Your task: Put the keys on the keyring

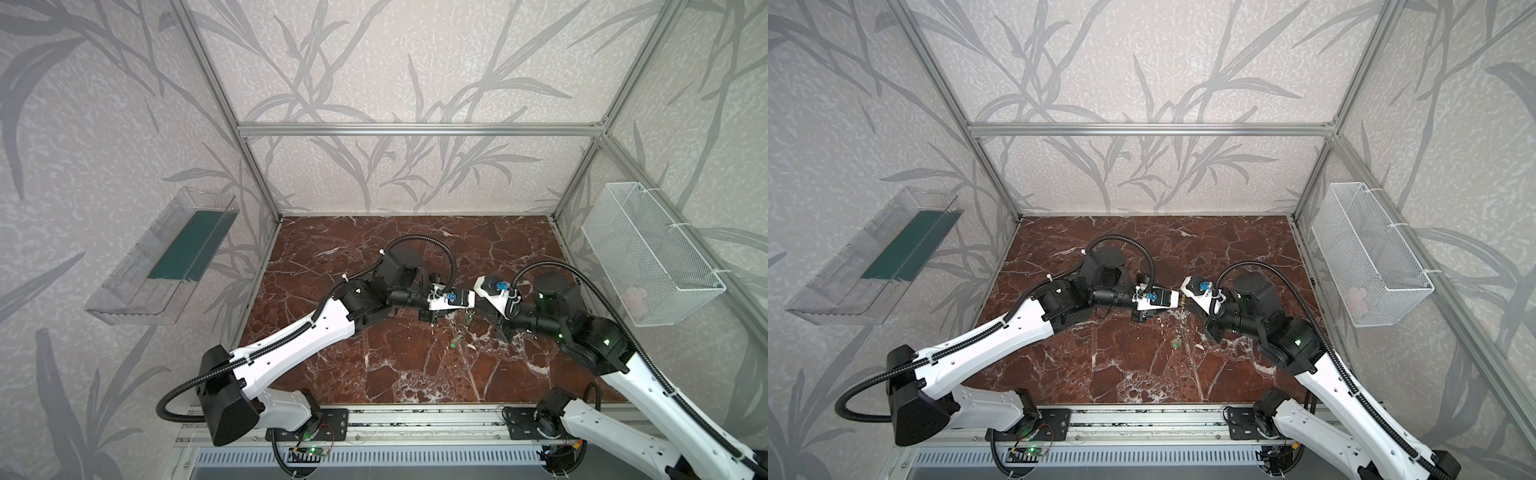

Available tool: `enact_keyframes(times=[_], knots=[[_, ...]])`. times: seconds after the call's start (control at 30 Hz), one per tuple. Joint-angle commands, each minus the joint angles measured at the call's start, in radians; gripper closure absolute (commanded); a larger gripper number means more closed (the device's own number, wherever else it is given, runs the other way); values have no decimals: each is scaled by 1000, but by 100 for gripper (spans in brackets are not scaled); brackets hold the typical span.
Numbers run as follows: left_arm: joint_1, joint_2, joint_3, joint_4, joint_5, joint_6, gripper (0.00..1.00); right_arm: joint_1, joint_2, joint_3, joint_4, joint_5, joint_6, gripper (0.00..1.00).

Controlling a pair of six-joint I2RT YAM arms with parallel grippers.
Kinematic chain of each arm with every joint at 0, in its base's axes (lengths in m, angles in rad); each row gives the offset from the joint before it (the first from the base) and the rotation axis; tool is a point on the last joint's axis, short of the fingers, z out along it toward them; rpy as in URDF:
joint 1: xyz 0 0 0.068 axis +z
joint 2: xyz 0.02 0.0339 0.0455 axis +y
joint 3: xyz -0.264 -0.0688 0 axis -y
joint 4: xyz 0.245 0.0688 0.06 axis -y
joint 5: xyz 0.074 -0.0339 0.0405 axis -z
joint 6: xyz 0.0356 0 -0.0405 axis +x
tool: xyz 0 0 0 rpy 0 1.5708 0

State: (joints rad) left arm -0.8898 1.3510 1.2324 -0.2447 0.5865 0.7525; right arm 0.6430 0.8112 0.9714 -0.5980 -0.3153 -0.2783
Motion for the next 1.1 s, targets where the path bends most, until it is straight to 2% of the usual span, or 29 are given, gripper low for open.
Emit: enact_keyframes(times=[0.0, 0.3, 0.43, 0.53, 0.63, 0.73, 0.83, 1.07], knots=[[-11, 17, 40, -39, -47, 41, 77, 2, -6, 38, 1, -11, 5, 100], [-19, 45, 73, -65, -57, 45, 81, 2, -9, 33, 11, -21, 6, 100], [-21, 55, 76, -70, -57, 50, 89, 1, -13, 33, 22, -24, 6, 100], [-21, 62, 75, -75, -44, 54, 99, 1, -18, 29, 33, -24, 4, 100], [-20, 66, 70, -67, -39, 42, 100, 2, -30, 20, 38, 1, 0, 100], [-2, 55, 45, -13, -7, -18, 100, 0, -67, -6, 42, 74, -8, 86], [24, 32, -8, 97, 34, -102, 100, -5, -106, -50, 69, 120, -2, 77], [71, -5, -92, 324, 110, -301, 100, -10, -155, -128, 163, 118, 75, 71]])
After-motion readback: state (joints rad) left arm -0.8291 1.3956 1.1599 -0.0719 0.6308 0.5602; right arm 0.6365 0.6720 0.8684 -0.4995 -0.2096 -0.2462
